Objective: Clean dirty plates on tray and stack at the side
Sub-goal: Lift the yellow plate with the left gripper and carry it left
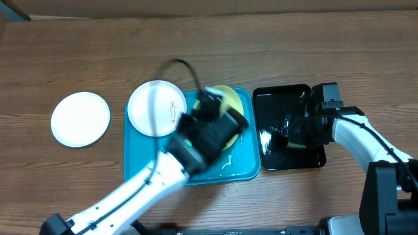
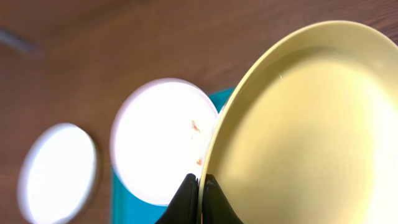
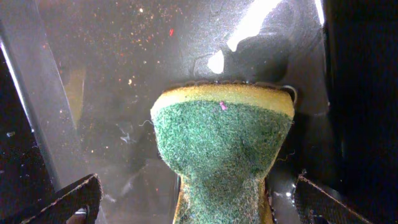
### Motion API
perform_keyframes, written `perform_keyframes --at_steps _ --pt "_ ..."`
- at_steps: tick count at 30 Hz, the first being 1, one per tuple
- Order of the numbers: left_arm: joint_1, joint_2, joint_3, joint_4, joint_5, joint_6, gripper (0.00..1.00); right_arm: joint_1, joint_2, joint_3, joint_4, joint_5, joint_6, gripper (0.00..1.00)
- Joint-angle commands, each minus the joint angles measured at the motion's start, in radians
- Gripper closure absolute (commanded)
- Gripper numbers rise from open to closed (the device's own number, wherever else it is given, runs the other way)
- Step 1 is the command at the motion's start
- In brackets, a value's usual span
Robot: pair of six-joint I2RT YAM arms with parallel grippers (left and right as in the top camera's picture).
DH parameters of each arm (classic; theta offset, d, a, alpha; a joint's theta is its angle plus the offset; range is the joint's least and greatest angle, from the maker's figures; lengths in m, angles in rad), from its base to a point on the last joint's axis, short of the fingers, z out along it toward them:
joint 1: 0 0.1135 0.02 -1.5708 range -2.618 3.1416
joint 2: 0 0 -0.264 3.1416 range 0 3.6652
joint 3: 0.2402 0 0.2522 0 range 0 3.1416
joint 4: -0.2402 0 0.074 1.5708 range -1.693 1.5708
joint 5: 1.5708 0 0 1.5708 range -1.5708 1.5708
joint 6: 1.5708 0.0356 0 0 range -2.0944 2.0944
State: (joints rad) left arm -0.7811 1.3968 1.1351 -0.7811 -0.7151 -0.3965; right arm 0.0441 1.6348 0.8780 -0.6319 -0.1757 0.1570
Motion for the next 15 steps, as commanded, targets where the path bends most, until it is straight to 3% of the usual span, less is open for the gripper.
perform_keyframes --at_steps 1,9,15 --pt "0.212 -0.039 0.065 -0.005 0.378 -0.037 0.96 0.001 0.000 -0.002 0.003 0.006 -0.002 0.00" --pt "0.757 -0.035 0.065 -0.001 0.691 -0.053 0.96 0.001 0.000 -0.002 0.003 0.006 -0.002 0.00" --pt "1.160 0.010 0.064 -0.011 0.785 -0.053 0.96 0.001 0.000 -0.002 0.003 0.006 -0.002 0.00"
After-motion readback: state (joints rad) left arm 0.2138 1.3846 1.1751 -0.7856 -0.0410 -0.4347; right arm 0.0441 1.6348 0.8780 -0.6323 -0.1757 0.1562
